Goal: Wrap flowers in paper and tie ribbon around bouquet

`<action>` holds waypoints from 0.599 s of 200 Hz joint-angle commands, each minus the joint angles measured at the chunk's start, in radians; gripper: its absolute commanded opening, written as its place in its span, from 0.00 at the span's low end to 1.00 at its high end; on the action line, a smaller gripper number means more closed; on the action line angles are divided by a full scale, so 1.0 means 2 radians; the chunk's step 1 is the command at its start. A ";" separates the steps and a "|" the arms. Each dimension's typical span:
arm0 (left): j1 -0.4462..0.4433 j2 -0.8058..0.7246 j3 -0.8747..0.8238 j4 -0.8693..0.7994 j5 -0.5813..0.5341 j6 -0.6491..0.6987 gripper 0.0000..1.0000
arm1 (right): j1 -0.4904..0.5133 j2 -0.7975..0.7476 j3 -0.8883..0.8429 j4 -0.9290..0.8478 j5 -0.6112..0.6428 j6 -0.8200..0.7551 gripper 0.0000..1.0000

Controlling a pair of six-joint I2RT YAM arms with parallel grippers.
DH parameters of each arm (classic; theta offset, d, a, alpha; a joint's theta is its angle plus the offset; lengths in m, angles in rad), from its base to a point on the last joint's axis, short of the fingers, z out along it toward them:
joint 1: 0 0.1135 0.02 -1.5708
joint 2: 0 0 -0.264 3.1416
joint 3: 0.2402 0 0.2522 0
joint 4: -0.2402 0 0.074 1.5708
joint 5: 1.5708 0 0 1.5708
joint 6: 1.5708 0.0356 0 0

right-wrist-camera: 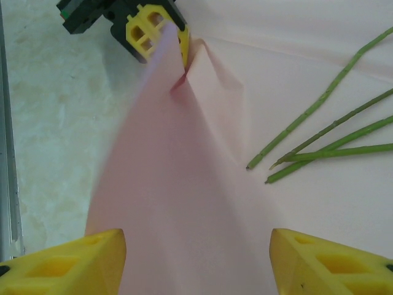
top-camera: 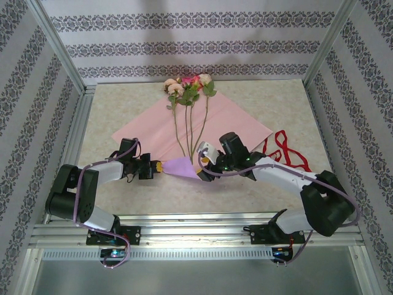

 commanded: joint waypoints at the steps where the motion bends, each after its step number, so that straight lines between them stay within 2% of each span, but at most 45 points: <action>1: 0.005 0.005 0.009 0.013 0.000 -0.018 0.00 | 0.012 0.009 0.015 0.010 -0.018 -0.004 0.63; 37: 0.005 0.001 0.008 0.002 -0.002 -0.010 0.00 | 0.013 -0.026 -0.005 0.021 0.015 0.017 0.64; 62: 0.005 -0.001 0.005 0.003 -0.004 -0.010 0.00 | -0.001 -0.069 -0.029 0.023 0.031 0.036 0.69; 93: 0.005 -0.003 0.002 0.003 -0.013 -0.019 0.00 | -0.015 -0.094 -0.048 0.021 -0.007 0.050 0.73; 120: 0.005 -0.005 -0.006 0.011 -0.024 -0.038 0.00 | -0.004 -0.074 -0.034 0.013 -0.055 0.055 0.73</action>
